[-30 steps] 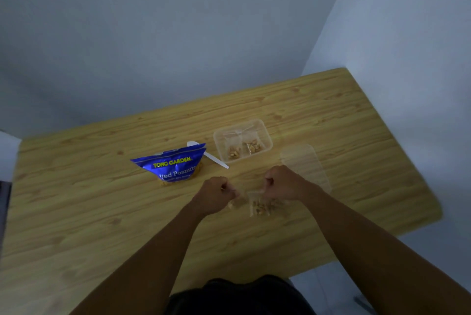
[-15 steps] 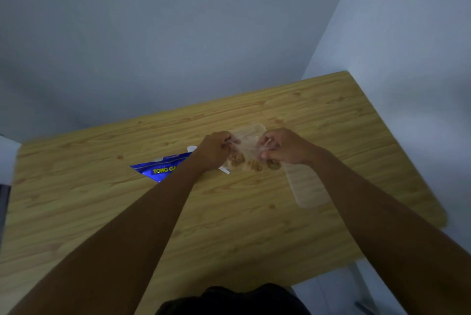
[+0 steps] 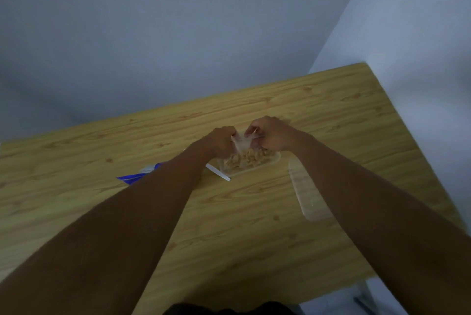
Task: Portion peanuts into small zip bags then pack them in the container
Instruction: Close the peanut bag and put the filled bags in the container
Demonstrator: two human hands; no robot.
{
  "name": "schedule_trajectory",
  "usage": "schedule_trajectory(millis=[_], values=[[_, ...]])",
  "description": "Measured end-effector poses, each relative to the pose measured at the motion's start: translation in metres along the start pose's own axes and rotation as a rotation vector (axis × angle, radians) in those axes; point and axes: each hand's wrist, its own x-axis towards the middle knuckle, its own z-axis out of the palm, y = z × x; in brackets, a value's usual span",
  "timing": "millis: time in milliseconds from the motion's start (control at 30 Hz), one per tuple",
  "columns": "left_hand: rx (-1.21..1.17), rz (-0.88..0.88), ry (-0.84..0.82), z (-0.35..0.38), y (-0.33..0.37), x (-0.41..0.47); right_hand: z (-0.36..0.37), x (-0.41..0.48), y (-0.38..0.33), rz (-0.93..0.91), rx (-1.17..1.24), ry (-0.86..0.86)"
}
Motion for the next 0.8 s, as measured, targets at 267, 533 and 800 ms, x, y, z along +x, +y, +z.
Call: schedule_trajectory(millis=[267,533,800], values=[[0.109,-0.009,0.026,0.009,-0.009,0.011,0.02,0.011,0.009,-0.012,-0.006,0.042],[0.246,0.02,0.375,0.026,0.011,-0.01,0.036,-0.016,0.021,-0.279,-0.332,0.518],[0.328,-0.009,0.155,0.068,0.014,-0.04,0.085,-0.042,0.03,-0.164,-0.279,0.36]])
